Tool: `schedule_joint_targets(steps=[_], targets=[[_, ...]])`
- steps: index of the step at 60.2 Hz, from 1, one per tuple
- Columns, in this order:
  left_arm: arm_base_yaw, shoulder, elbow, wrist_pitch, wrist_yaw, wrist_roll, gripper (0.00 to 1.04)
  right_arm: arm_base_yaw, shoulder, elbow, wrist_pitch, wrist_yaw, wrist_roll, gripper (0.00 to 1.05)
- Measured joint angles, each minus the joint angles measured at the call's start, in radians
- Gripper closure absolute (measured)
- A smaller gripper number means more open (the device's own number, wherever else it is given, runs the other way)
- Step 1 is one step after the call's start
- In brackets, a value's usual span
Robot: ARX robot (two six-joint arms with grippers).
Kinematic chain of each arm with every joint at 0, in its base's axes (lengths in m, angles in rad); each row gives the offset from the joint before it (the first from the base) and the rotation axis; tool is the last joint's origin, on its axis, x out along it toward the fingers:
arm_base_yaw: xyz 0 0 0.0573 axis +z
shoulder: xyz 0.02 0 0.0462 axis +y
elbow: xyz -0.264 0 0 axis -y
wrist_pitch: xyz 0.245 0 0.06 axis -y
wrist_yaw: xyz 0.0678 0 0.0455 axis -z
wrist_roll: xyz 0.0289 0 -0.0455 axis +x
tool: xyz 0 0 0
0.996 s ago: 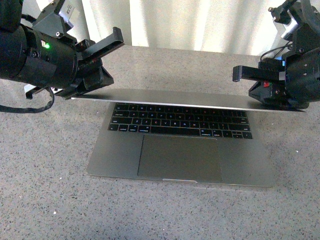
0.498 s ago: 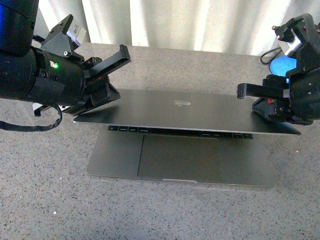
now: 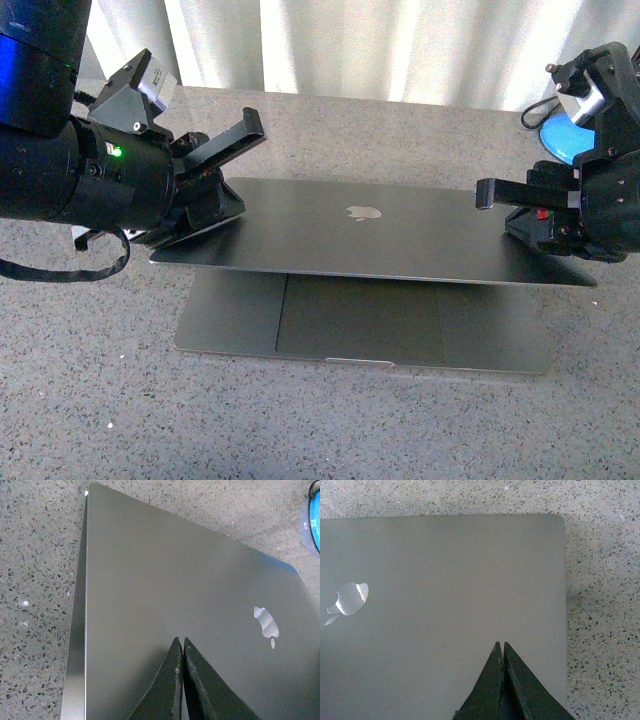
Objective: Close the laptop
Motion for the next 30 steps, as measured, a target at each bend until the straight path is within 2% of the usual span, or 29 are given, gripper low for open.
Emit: schedule_joint_targets(steps=[30], targets=[[-0.006, 0.021, -0.030, 0.035, 0.008, -0.026, 1.01, 0.001, 0.016, -0.033, 0.029, 0.000, 0.009, 1.04]])
